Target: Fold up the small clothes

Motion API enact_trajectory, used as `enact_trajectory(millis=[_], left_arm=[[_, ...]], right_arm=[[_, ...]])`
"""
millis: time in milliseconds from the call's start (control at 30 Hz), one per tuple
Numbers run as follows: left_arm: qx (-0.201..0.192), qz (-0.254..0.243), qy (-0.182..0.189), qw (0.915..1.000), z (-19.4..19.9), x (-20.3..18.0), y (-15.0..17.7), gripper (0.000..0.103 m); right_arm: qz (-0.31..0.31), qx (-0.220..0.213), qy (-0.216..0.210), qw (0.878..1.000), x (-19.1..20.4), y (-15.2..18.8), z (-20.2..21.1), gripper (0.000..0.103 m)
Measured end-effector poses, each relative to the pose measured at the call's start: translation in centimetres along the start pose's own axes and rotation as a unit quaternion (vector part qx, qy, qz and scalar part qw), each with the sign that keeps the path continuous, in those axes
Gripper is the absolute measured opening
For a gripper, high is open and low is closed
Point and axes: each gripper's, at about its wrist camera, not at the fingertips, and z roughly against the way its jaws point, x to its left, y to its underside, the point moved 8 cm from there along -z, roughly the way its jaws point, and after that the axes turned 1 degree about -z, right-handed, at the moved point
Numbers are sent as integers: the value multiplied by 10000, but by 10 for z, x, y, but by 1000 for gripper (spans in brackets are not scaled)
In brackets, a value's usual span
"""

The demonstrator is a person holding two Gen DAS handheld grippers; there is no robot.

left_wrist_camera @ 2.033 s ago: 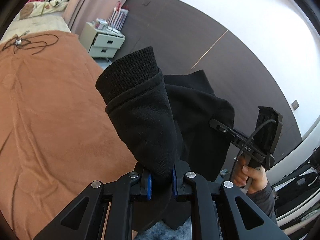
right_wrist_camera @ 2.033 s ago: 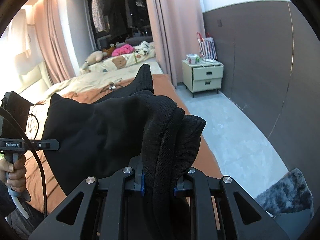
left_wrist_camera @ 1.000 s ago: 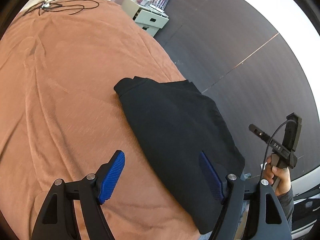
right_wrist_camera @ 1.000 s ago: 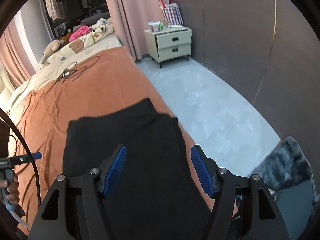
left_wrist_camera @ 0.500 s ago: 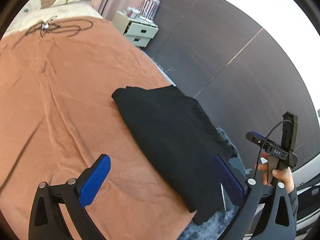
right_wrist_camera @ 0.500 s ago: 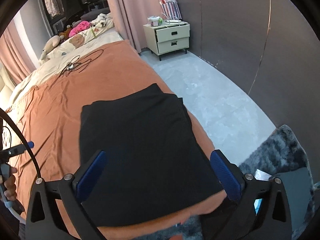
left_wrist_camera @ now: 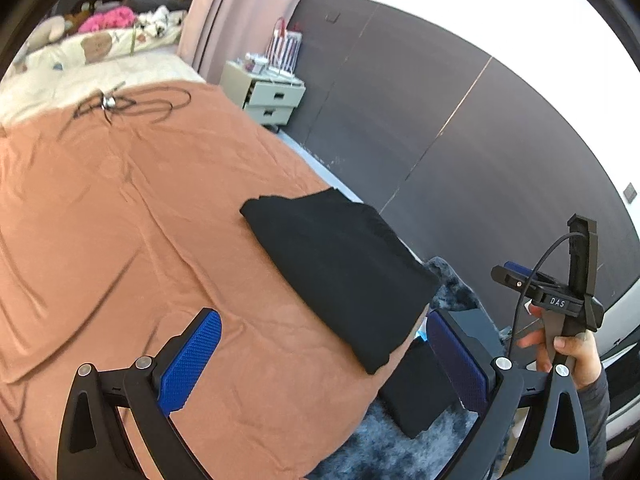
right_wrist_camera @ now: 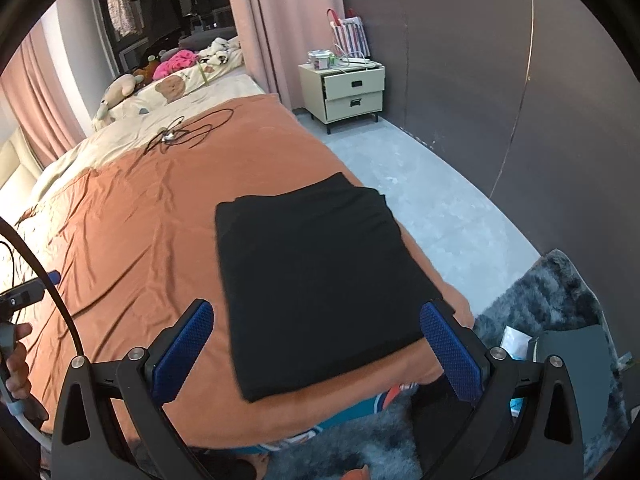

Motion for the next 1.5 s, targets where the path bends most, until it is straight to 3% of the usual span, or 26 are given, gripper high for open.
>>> enact_trajectory(millis=[500, 1100, 1500], left_arm=[[-621, -126, -118, 9979, 117, -7, 26, 103], [-1207, -245, -532, 9910, 232, -14, 86, 103], [-1566, -353, -798, 9838, 288, -14, 135, 103]], right_arm=[[296, -440, -85, 9986, 51, 36, 80, 103], [615, -804, -451, 9938, 85, 98, 145, 103], [656, -1202, -547, 9891, 104, 153, 175, 103]])
